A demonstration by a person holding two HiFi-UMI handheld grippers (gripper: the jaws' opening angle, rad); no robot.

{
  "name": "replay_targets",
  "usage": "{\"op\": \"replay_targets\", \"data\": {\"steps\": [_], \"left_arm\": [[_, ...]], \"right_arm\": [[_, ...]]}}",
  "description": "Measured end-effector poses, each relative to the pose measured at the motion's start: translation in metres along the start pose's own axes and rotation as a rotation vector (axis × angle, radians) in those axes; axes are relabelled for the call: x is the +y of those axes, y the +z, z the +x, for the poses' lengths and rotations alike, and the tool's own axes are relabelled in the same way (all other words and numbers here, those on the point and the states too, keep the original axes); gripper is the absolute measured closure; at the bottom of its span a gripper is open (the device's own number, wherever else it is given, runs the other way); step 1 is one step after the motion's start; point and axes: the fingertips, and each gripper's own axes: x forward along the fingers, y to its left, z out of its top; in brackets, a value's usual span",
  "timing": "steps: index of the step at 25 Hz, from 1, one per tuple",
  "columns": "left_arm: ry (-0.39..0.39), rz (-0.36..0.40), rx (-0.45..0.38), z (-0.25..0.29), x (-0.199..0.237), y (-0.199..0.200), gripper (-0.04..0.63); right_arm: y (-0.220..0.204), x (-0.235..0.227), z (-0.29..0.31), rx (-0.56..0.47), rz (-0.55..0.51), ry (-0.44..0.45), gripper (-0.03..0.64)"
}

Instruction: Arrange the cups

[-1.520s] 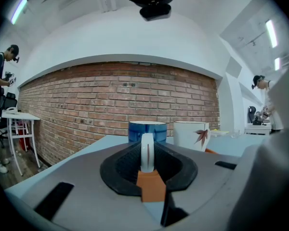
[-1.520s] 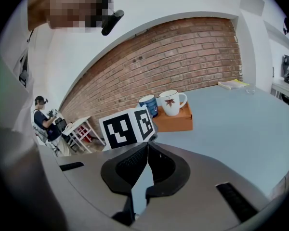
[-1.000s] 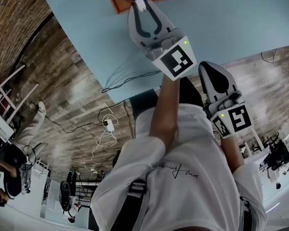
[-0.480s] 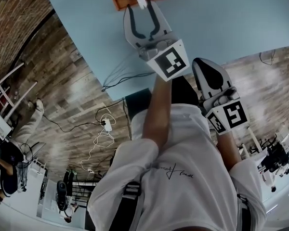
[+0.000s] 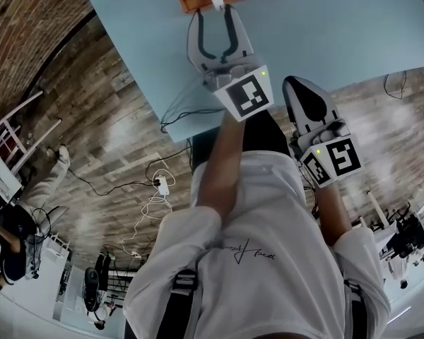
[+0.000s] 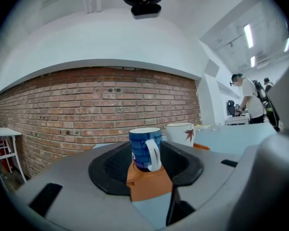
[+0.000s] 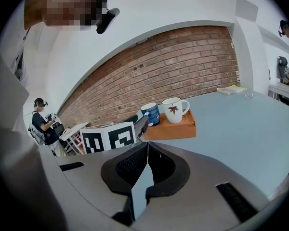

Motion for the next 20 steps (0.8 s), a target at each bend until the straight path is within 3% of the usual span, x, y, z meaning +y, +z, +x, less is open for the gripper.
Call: {"op": "replay_targets", "data": {"steps": [9, 14, 20], "left_arm": [[-0.085, -0.046, -0.013, -0.018, 0.01, 0.012, 0.437], [-0.155, -0.051, -0.038, -0.039, 0.016, 0.029, 0.547], [-0.273, -0.111, -0.025, -0.062, 0.02, 0.041, 0.586]], "right_arm": [[0.01, 0.028, -0.012, -0.075, -0.02, -0.053, 0.597], [0.016, 0.039, -0.025, -0.113, -0.038, -0.085, 0.597], [0.046, 0.045, -0.033, -0.196, -0.086, -0.062, 0.597]]}}
